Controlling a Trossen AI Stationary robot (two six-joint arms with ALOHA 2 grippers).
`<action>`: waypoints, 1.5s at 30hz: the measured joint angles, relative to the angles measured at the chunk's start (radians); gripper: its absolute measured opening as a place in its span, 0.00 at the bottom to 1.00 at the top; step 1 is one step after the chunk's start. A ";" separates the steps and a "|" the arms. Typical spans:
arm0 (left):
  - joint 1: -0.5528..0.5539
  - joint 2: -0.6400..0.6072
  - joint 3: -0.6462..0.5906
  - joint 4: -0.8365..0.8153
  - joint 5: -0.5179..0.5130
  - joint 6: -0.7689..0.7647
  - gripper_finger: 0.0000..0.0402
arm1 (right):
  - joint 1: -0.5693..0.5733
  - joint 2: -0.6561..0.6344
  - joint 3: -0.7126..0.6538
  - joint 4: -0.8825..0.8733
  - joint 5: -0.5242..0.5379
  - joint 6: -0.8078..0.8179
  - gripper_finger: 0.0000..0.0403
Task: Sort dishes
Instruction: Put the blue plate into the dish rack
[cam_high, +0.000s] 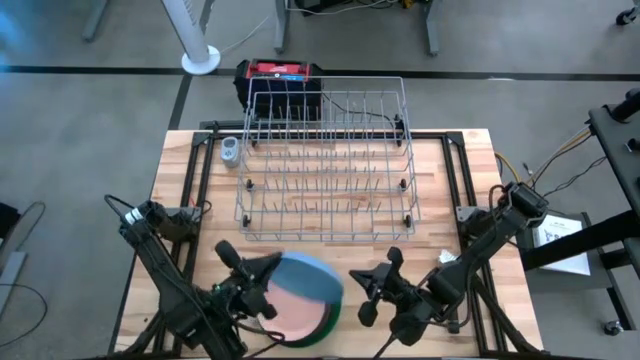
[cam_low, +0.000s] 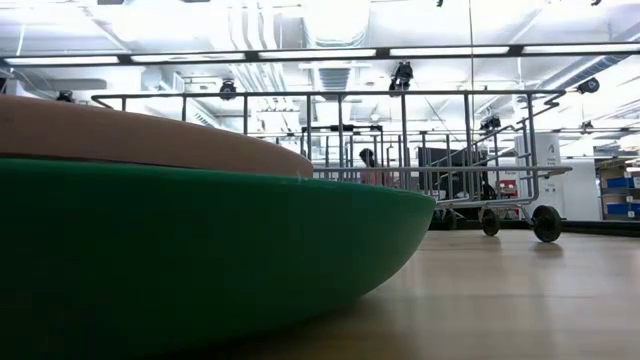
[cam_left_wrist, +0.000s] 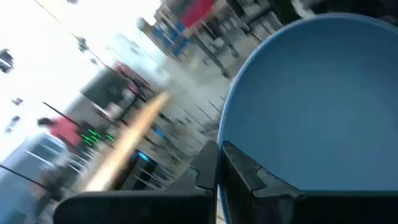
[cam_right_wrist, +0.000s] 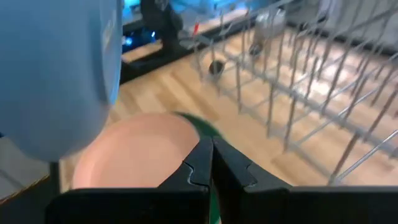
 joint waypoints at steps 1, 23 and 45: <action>0.010 0.000 0.019 -0.001 -0.034 0.045 0.00 | -0.001 -0.004 0.000 -0.001 0.016 -0.011 0.00; 0.657 -0.279 0.044 -0.001 -0.037 0.454 0.00 | -0.080 -0.125 -0.001 -0.456 0.093 0.100 0.00; 1.397 -0.167 0.037 0.829 0.771 1.270 0.00 | -0.694 -0.503 -0.082 -0.223 -0.399 -0.750 0.00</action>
